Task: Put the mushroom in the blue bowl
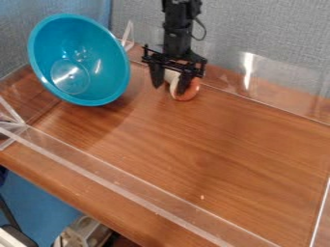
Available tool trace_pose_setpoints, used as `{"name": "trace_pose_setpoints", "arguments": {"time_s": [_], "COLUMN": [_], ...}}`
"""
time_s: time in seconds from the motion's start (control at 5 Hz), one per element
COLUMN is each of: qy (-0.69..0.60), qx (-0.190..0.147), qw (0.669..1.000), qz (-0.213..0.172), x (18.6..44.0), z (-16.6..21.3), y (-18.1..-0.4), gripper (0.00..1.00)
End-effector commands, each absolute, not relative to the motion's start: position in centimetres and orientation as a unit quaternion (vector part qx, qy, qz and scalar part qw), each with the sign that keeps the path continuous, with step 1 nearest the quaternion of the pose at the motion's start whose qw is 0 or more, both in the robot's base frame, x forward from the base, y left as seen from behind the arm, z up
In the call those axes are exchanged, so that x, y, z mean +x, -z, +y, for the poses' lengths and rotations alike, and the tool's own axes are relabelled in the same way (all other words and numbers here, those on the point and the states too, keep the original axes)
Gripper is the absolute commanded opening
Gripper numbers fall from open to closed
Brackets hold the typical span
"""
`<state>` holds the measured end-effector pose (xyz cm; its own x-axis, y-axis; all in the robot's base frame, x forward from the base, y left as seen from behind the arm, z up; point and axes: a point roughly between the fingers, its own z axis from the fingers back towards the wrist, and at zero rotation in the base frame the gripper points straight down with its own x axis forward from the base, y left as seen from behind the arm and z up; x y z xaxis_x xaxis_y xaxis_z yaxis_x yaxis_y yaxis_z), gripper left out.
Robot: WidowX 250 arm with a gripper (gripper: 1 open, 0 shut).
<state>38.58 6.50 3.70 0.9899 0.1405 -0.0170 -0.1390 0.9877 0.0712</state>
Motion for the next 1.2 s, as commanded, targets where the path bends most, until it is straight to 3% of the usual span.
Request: {"name": "trace_pose_setpoints", "arguments": {"time_s": [0.0,0.4,0.6,1.0], "qy": [-0.08,-0.106,-0.104,-0.102], "qx": [0.039,0.03,0.025,0.007], "qw": [0.996,0.994,0.994,0.992], "qz": [-0.011,-0.026,-0.037,-0.075], "x": [38.7,38.7,38.0,36.3], "z": [5.8,6.4,7.0,10.2], "y": [-5.3,-8.2,-11.1,-19.4], "gripper": [0.0,0.0,0.0,0.0]}}
